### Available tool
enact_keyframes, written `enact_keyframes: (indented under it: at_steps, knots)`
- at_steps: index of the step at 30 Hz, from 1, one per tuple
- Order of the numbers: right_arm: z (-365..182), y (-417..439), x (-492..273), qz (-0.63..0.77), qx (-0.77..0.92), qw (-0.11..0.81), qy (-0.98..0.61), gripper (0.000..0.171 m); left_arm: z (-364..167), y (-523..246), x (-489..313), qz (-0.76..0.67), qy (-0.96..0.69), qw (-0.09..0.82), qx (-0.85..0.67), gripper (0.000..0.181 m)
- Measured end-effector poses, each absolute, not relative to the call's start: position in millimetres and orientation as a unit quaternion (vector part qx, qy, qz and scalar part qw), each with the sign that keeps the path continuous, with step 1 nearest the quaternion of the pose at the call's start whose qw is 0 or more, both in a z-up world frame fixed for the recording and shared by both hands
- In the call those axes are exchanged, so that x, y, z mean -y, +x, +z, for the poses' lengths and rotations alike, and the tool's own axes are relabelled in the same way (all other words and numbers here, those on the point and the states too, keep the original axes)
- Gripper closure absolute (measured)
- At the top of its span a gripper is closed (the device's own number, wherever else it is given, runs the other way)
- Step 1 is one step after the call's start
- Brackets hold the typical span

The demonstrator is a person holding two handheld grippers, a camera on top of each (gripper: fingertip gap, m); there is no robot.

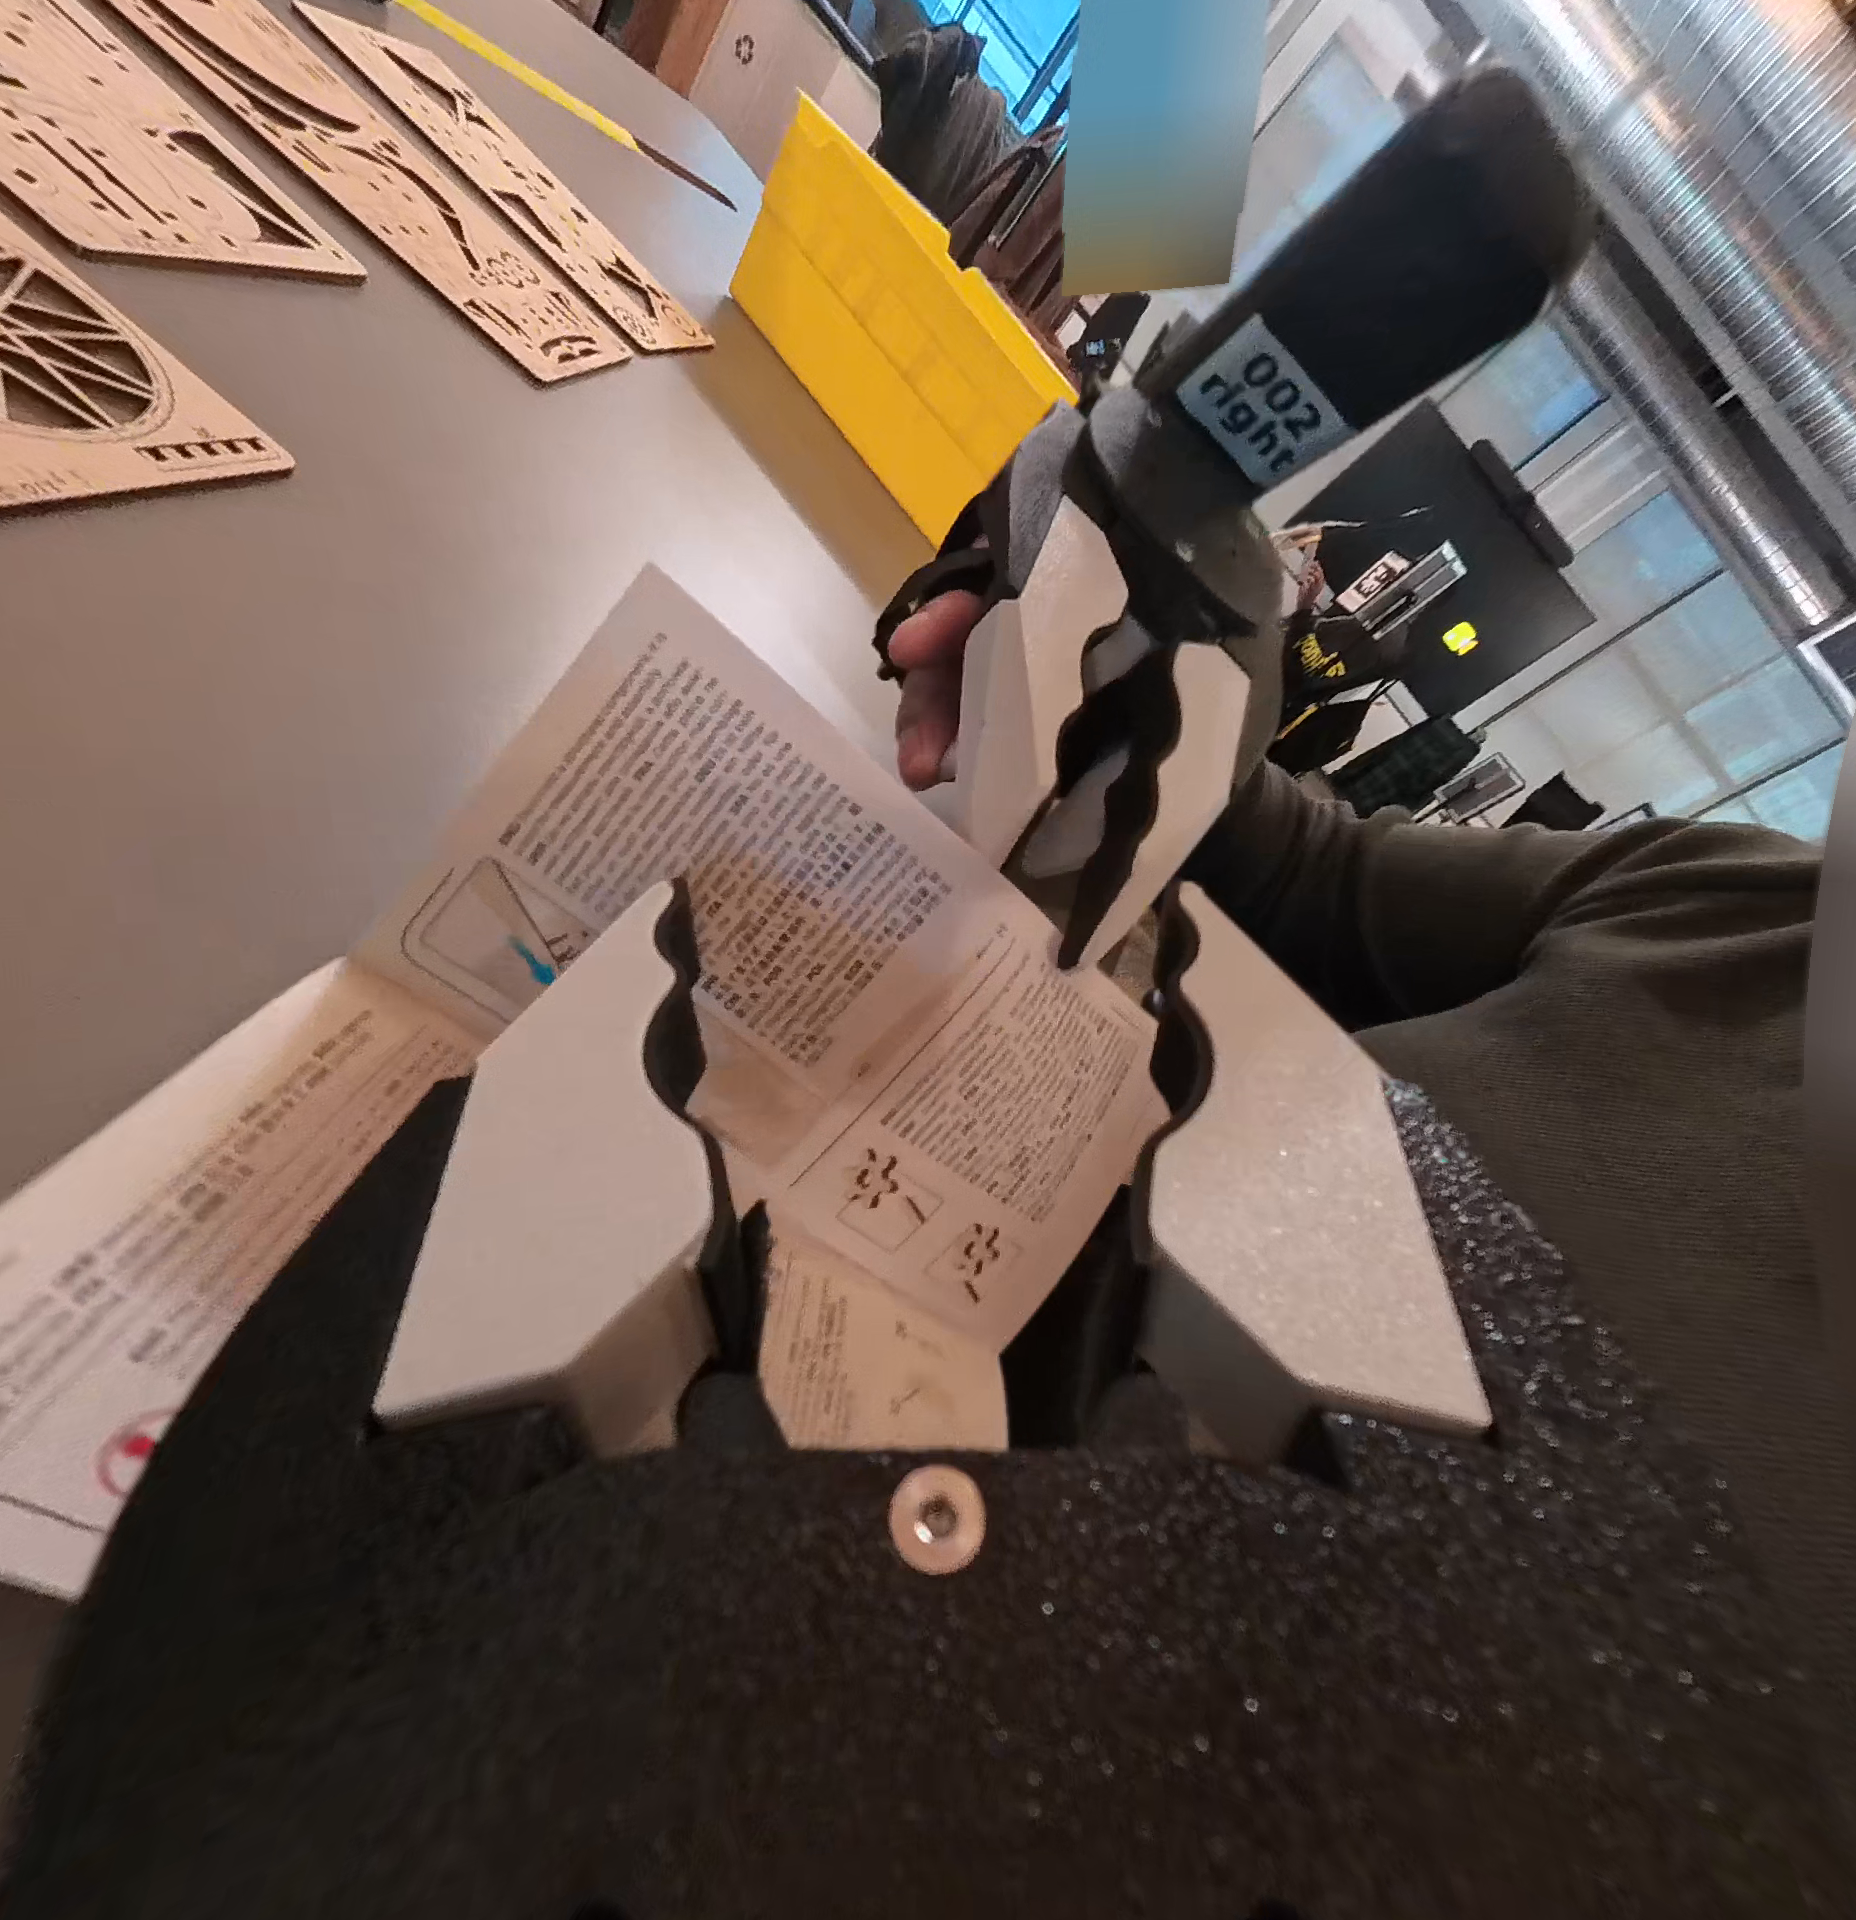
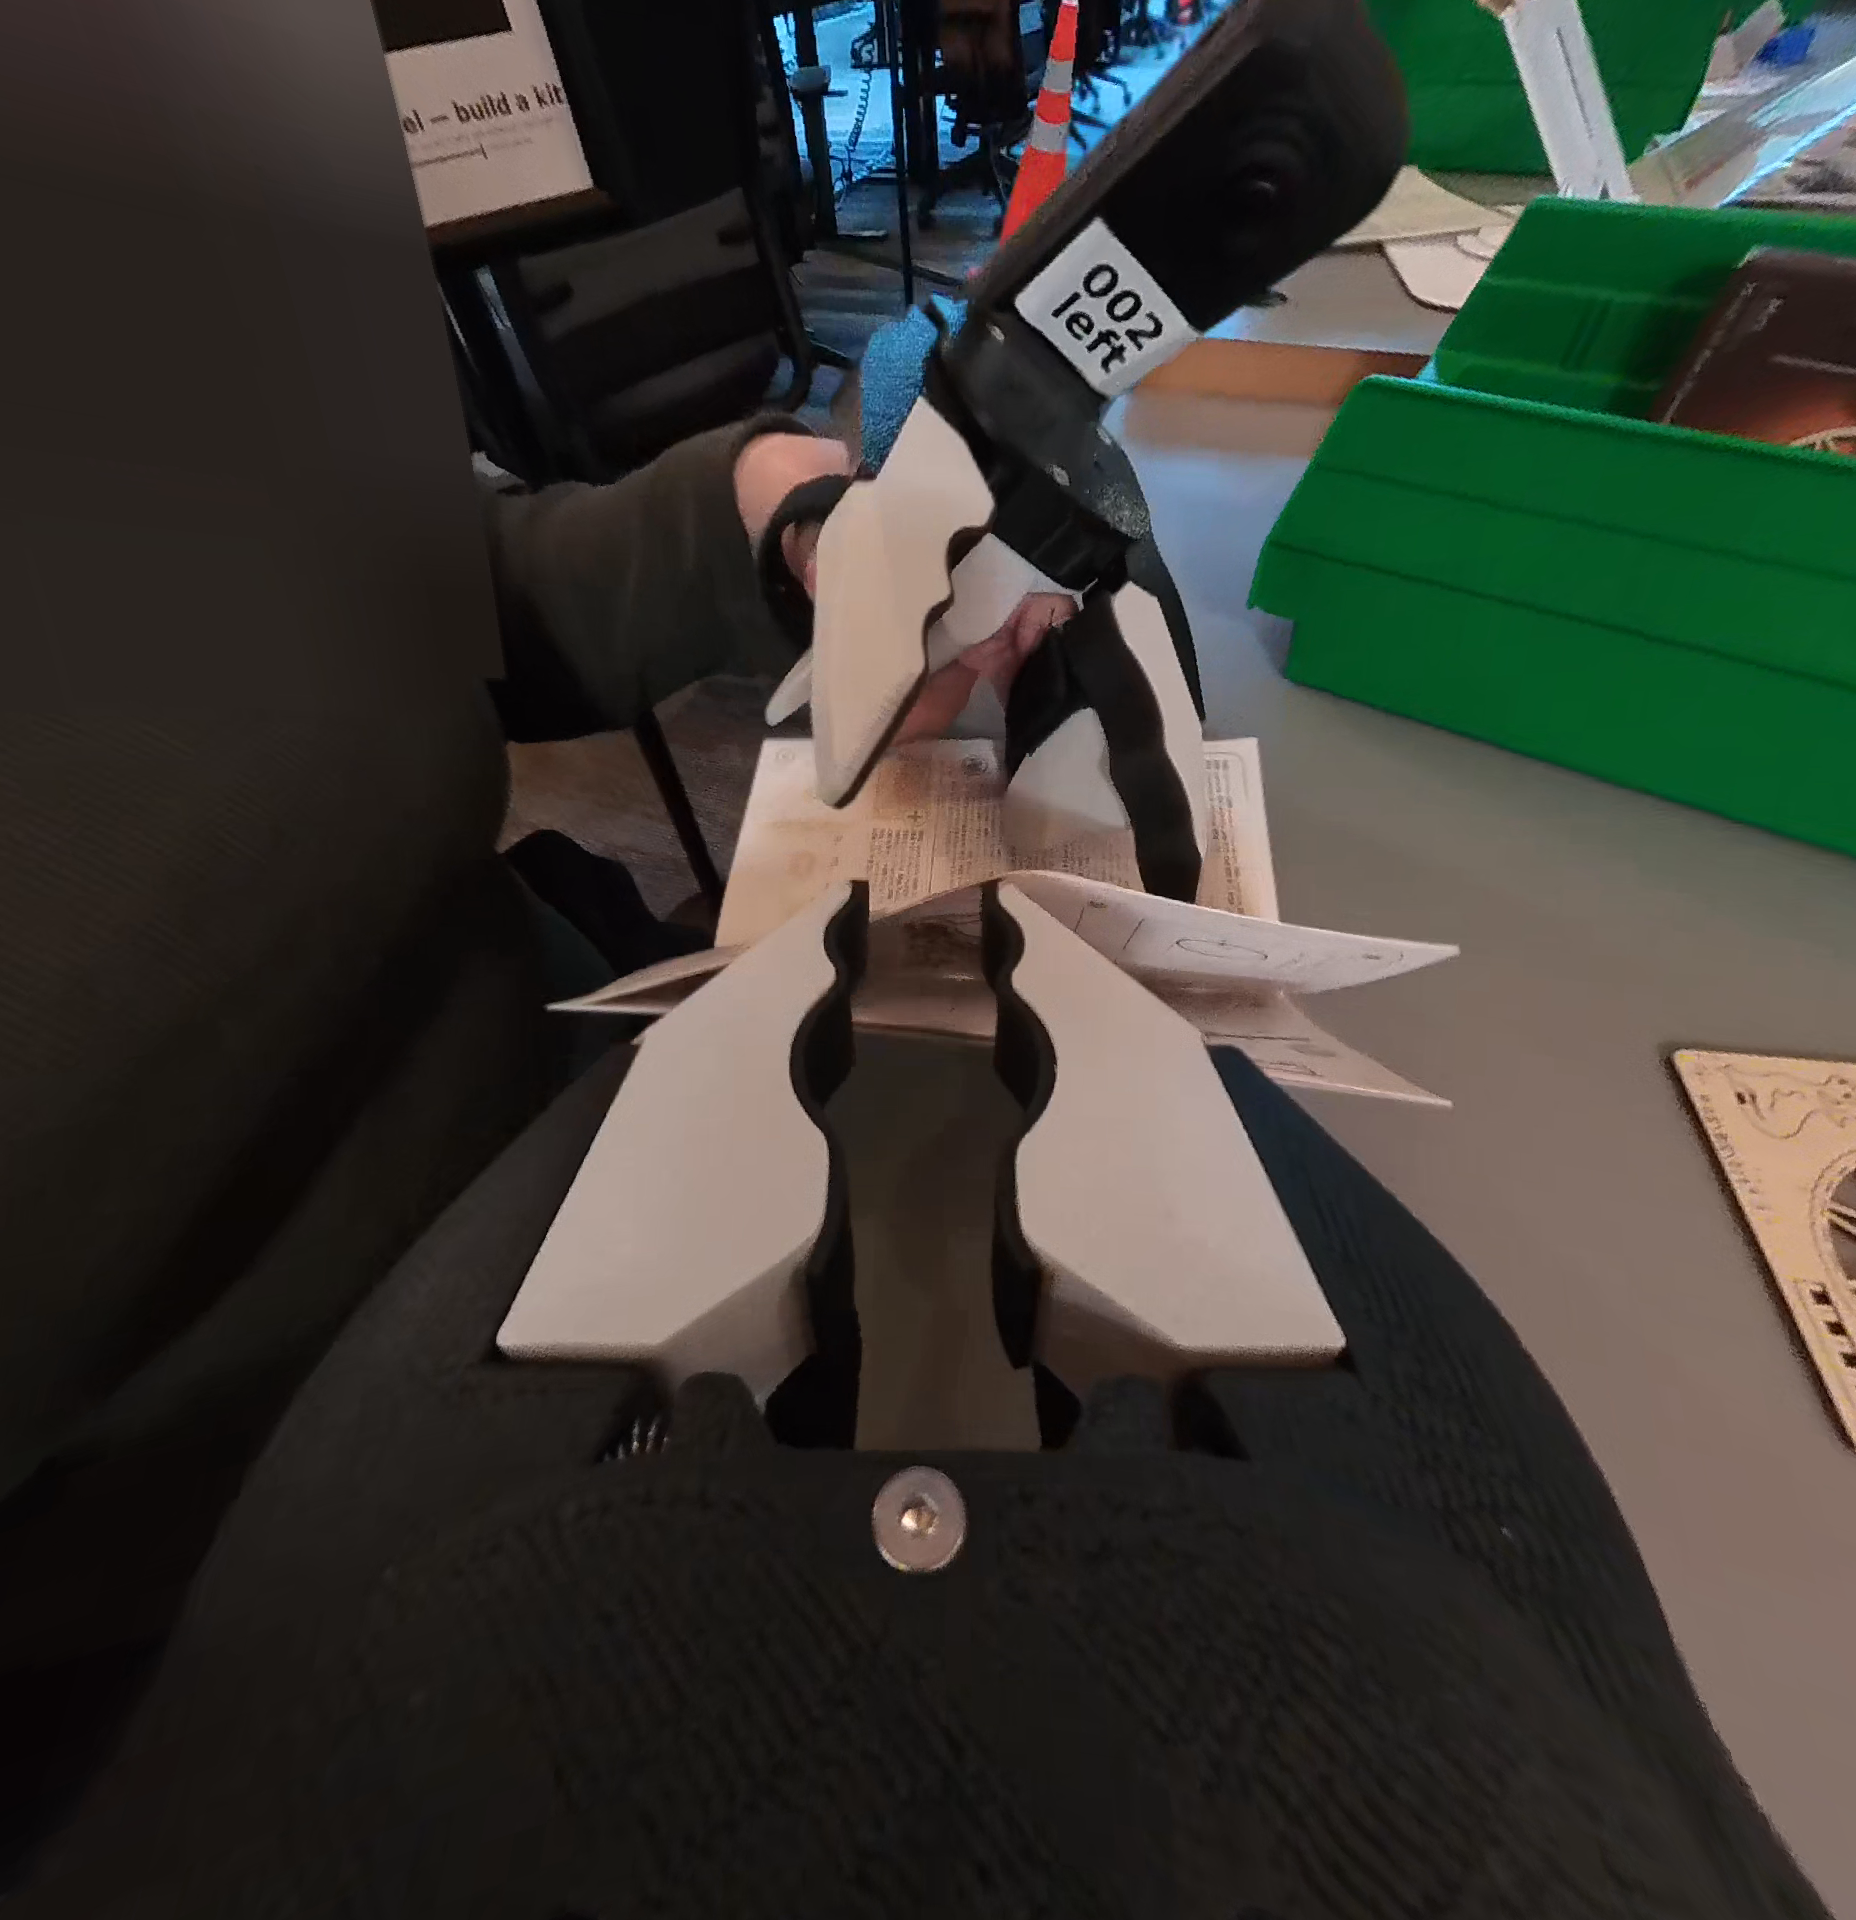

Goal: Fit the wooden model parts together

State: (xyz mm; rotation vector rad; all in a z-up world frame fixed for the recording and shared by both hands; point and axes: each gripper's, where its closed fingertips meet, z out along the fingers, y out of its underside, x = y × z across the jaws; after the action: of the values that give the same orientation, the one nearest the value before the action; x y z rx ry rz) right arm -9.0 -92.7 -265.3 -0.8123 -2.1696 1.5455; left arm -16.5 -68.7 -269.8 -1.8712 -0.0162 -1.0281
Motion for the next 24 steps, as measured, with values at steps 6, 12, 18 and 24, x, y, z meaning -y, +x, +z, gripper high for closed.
enact_keyframes:
  at_steps: [6, 12, 18, 24]
  knots:
    - [-267, -15, 98, 0.521, 0.783, 0.196, -0.276, 0.146, -268, -26, 69, -0.46, -0.741, 0.488, 0.039, 0.096]
    - [-262, -18, 103, 0.553, 0.766, 0.139, -0.296, 0.12, -265, -31, 72, -0.488, -0.724, 0.485, 0.053, 0.096]
    - [-257, -19, 107, 0.586, 0.745, 0.085, -0.308, 0.104, -268, -35, 75, -0.489, -0.73, 0.474, 0.057, 0.099]
    - [-261, -22, 108, 0.558, 0.765, 0.112, -0.302, 0.104, -273, -42, 77, -0.473, -0.743, 0.468, 0.068, 0.112]
